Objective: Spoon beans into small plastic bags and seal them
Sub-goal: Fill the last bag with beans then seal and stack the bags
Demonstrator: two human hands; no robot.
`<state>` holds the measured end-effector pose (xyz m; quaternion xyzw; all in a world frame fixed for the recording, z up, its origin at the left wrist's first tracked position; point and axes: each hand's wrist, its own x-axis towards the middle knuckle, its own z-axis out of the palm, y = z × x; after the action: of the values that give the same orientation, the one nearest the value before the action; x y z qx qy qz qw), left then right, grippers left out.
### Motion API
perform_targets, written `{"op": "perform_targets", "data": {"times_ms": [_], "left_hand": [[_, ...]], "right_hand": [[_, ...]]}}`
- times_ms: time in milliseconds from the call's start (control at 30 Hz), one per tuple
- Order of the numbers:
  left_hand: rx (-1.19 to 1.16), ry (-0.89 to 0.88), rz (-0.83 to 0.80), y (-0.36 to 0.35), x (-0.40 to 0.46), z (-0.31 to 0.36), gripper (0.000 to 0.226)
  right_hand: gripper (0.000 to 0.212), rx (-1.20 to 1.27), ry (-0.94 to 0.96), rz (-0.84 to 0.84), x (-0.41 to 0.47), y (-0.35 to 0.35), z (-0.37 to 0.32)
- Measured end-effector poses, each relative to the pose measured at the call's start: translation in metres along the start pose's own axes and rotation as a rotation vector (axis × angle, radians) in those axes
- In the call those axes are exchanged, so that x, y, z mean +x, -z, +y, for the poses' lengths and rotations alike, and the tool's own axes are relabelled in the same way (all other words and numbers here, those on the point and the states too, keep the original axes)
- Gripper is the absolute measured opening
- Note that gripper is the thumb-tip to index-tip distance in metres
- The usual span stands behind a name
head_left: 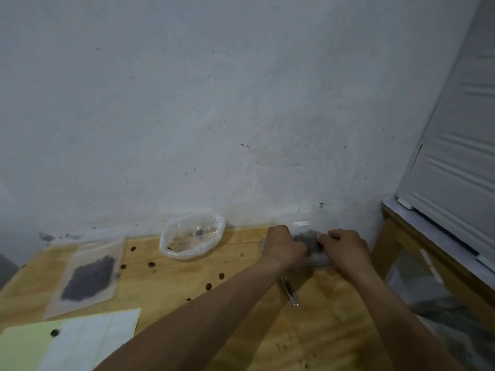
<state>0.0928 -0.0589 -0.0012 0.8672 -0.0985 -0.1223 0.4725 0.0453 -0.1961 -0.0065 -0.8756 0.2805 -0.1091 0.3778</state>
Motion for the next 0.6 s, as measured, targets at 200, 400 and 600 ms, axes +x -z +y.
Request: {"op": "perform_targets", "data": {"times_ms": [200, 400, 600], "left_hand": [[-0.034, -0.076, 0.035, 0.012, -0.01, 0.001, 0.068], [-0.068, -0.147, 0.18, 0.058, -0.016, -0.013, 0.069], [-0.066, -0.131, 0.437, 0.137, -0.029, -0.053, 0.041]], "right_hand": [[0.053, -0.02, 0.02, 0.01, -0.008, 0.003, -0.002], [0.046, -0.114, 0.248, 0.181, -0.026, -0.004, -0.041], [0.032, -0.017, 0.516, 0.12, -0.056, -0.051, -0.108]]}}
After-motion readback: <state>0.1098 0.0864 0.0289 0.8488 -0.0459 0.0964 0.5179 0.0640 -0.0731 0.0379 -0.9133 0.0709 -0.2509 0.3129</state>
